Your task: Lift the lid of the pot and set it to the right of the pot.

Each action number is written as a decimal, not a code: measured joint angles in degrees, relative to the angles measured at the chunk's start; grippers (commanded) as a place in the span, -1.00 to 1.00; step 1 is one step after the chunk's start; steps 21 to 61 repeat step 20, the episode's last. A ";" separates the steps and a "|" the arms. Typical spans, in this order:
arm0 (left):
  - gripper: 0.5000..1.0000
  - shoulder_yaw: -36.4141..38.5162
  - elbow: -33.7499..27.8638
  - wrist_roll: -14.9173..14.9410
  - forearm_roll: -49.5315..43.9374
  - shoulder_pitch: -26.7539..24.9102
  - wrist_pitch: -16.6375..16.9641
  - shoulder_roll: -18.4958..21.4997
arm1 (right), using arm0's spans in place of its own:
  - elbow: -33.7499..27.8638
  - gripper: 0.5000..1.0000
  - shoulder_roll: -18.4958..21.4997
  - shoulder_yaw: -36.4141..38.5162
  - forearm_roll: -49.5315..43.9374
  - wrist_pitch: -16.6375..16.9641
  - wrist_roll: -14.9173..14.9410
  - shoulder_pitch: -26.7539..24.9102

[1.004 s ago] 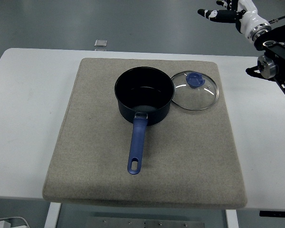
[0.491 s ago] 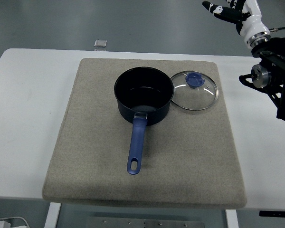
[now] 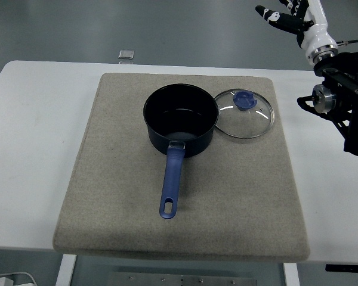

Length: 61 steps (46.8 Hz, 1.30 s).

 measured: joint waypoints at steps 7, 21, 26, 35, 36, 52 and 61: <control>1.00 0.00 0.00 0.00 0.00 0.01 0.00 0.00 | 0.04 0.68 0.01 0.14 0.21 0.00 -0.03 -0.39; 1.00 0.00 0.00 0.01 0.00 0.01 0.00 0.00 | 0.06 0.68 1.04 0.22 0.40 0.20 -0.04 -1.28; 1.00 0.00 0.00 0.01 0.00 0.01 0.00 0.00 | 0.06 0.68 1.04 0.22 0.40 0.20 -0.04 -1.28; 1.00 0.00 0.00 0.01 0.00 0.01 0.00 0.00 | 0.06 0.68 1.04 0.22 0.40 0.20 -0.04 -1.28; 1.00 0.00 0.00 0.01 0.00 0.01 0.00 0.00 | 0.06 0.68 1.04 0.22 0.40 0.20 -0.04 -1.28; 1.00 0.00 0.00 0.01 0.00 0.01 0.00 0.00 | 0.06 0.68 1.04 0.22 0.40 0.20 -0.04 -1.28; 1.00 0.00 0.00 0.01 0.00 0.01 0.00 0.00 | 0.06 0.68 1.04 0.22 0.40 0.20 -0.04 -1.28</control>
